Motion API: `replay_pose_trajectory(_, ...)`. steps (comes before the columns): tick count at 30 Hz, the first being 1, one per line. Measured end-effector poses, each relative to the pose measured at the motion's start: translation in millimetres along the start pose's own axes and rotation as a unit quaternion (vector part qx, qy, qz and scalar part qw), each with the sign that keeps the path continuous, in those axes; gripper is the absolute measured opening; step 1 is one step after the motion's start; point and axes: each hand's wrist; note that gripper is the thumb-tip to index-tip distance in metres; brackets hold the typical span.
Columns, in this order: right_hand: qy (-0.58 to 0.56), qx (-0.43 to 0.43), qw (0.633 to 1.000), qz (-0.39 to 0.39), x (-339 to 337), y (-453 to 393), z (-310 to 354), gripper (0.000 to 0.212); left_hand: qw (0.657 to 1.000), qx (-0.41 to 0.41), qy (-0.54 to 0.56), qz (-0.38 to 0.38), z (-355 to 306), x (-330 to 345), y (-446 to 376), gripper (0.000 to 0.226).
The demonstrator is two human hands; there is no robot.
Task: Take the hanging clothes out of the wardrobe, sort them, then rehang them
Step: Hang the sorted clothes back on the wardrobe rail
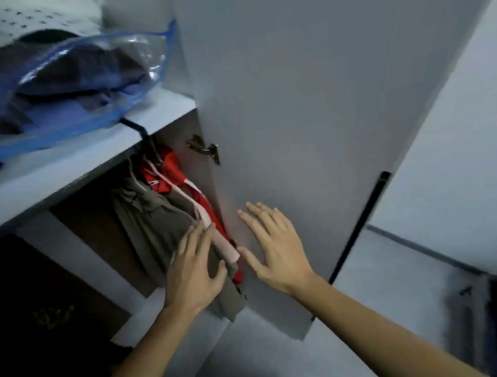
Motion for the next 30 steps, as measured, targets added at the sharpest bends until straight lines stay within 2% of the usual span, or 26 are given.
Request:
replay_pose_trajectory(6,0.011,0.11,0.991,-0.069,-92,159,-83,0.044,0.992,0.123,0.024,0.023,-151,27,32,0.08)
replay_pose_trajectory(11,0.048,0.239,0.964,-0.105,-182,293,-170,0.048,0.968,0.236,0.065,0.054,-311,81,55,0.074)
replay_pose_trajectory(19,0.128,0.418,0.889,-0.137,-313,472,-276,0.065,0.921,0.364,0.08,0.115,-547,179,55,0.08)
replay_pose_trajectory(25,0.149,0.528,0.816,-0.181,-364,557,-341,0.066,0.878,0.444,0.087,0.154,-666,238,38,0.08)
replay_pose_trajectory(30,0.164,0.593,0.767,-0.184,-378,598,-399,0.065,0.841,0.495,0.108,0.191,-751,302,4,0.08)
Point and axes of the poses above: each hand's wrist, its own y-axis away from the middle knuckle, its own x-axis out of the palm, z = x × y, and after that the axes turned 2 degrees about x, right-handed
